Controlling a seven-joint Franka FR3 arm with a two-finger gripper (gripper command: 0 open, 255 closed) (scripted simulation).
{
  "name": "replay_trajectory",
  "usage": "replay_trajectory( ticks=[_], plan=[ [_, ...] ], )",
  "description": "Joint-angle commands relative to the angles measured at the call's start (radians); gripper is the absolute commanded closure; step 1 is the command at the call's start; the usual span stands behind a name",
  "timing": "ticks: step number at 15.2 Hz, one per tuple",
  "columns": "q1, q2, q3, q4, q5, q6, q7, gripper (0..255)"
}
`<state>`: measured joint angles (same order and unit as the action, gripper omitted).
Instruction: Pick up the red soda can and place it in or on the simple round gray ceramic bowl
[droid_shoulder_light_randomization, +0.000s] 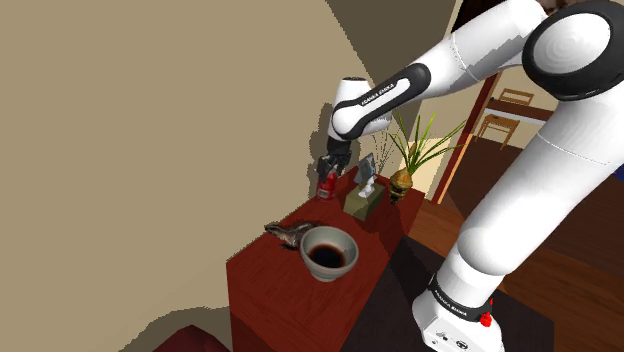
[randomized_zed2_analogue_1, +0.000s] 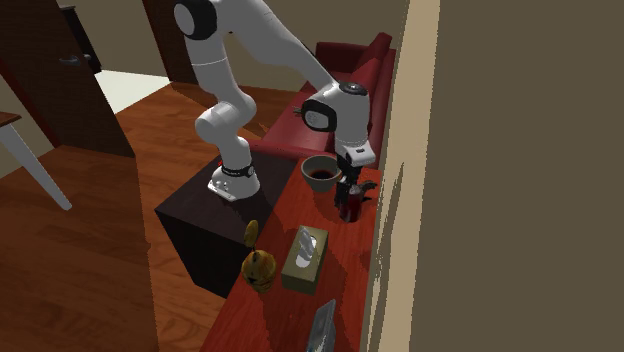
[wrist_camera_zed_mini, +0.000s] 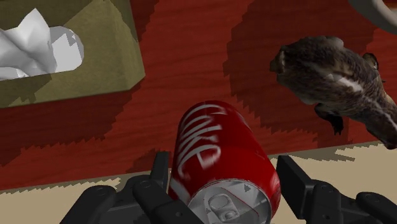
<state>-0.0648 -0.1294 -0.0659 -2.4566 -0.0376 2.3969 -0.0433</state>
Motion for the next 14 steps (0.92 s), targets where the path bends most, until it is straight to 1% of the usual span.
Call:
replay_trajectory(
  ticks=[1,14],
  plan=[
    [0.0,-0.019,0.0,0.014,-0.001,-0.033,-0.001,255],
    [0.0,-0.111,0.003,0.109,-0.002,-0.22,-0.001,255]
  ],
)
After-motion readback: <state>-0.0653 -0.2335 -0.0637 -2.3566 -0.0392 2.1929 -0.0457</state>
